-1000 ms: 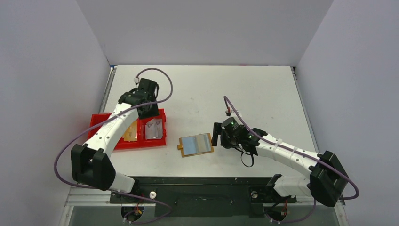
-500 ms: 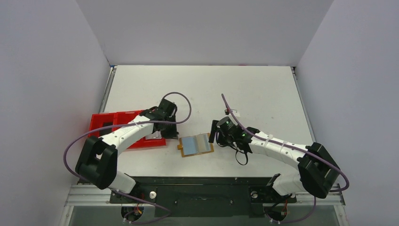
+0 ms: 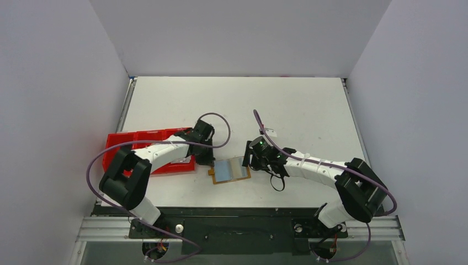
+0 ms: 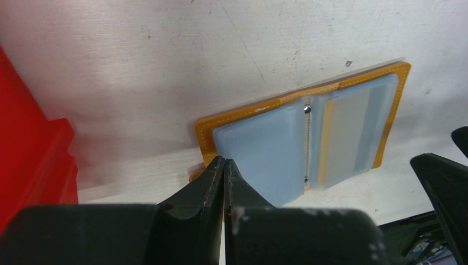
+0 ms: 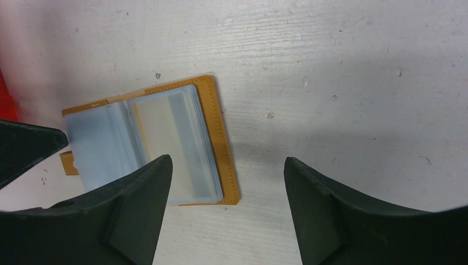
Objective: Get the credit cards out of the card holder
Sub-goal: Remove the credit card from the card holder.
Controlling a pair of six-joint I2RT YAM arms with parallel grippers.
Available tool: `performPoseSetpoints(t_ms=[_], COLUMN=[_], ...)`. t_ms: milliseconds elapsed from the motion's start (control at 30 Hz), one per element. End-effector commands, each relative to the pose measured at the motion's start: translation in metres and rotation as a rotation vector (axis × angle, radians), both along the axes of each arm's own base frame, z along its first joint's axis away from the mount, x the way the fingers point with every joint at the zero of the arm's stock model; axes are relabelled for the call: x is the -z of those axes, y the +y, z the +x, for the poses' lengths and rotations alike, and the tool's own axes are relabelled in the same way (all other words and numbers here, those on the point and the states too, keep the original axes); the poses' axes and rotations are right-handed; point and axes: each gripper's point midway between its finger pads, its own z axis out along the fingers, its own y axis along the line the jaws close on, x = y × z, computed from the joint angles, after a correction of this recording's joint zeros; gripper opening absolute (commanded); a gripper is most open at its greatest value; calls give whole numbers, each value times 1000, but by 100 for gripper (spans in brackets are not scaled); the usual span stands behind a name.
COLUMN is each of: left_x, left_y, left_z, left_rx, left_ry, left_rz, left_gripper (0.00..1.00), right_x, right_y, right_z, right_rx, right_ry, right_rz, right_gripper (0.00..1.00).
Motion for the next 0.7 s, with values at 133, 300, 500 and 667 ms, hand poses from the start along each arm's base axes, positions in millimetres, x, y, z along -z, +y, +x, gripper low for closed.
performPoseSetpoints(t_ms=[133,300,500,667], left_x=[16,26,32,38], left_y=[-31,-47,-56,-50], left_z=[8,3,-4,-10], left_rx=[51,64,57,23], left_ry=[-13,15,49,67], left_rz=[9,-16,-41,-24], left_gripper=[0,0,0,0], right_x=[-16,-11,-2,5], right_y=[15,15,13,14], right_z=[17,13,6,-6], right_rx=[10,1,9,9], right_ry=[-55,-41,-19,2], right_rz=[63,72,78,79], right_gripper=[68,65,55,45])
